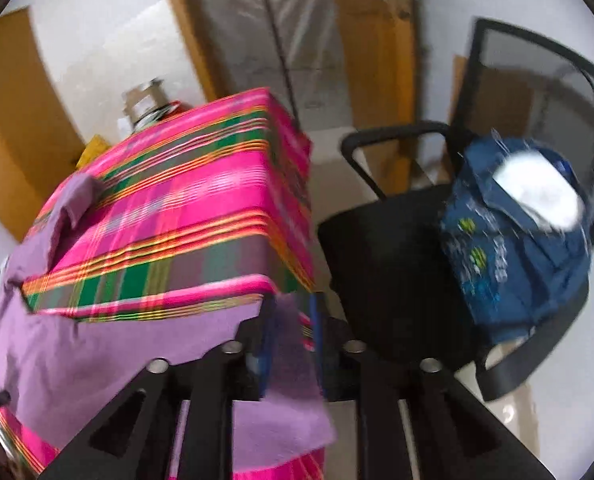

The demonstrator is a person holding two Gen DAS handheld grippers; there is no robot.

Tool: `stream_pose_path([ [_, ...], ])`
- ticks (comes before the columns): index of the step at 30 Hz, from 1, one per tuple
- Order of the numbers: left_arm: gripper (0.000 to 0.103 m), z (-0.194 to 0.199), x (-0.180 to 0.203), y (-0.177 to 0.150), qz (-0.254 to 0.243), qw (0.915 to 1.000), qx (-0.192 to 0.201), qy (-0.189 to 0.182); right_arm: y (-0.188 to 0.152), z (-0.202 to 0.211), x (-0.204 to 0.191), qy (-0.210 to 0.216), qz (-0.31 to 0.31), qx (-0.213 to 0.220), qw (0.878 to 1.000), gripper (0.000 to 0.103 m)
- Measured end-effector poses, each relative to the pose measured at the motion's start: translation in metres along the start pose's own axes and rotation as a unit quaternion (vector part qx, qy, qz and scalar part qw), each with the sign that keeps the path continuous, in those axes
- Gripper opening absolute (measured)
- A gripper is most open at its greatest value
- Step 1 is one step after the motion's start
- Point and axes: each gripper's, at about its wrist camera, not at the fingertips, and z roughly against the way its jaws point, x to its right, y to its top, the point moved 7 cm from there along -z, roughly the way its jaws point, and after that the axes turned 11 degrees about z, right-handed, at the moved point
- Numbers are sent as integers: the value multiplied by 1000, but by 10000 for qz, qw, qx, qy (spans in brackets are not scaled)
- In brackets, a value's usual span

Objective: Fold clothes

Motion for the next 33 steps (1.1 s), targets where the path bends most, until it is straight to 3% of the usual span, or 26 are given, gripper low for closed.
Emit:
stream_pose_path([
  [3,3,-2,3,-1,-29,10000,-34,-39,-16,11,16,234,-611,120,9978,32],
  [6,3,-5,4,0,-49,10000,-72,-47,-37,18,27,489,-1113,163,9925,44],
  [13,3,-8,11,-3,-110,9998,-115,-101,-78,6,25,1537,-2030,40,9670,45],
  [18,3,-8,14,-5,-115,9998,-109,-96,-72,7,23,1917,-2258,165,9550,47],
  [19,3,-8,14,-5,-109,9998,-110,-97,-73,5,22,1889,-2265,112,9555,46],
  [23,3,-7,16,-6,-107,9998,-111,-84,-69,10,18,1734,-2150,209,9609,7],
  [28,3,-7,13,-6,-65,9999,-113,-71,-73,50,20,1310,-2145,631,9658,5],
  [33,3,-14,15,-6,-71,9997,-192,-114,-84,60,31,1064,-2208,491,9683,8],
])
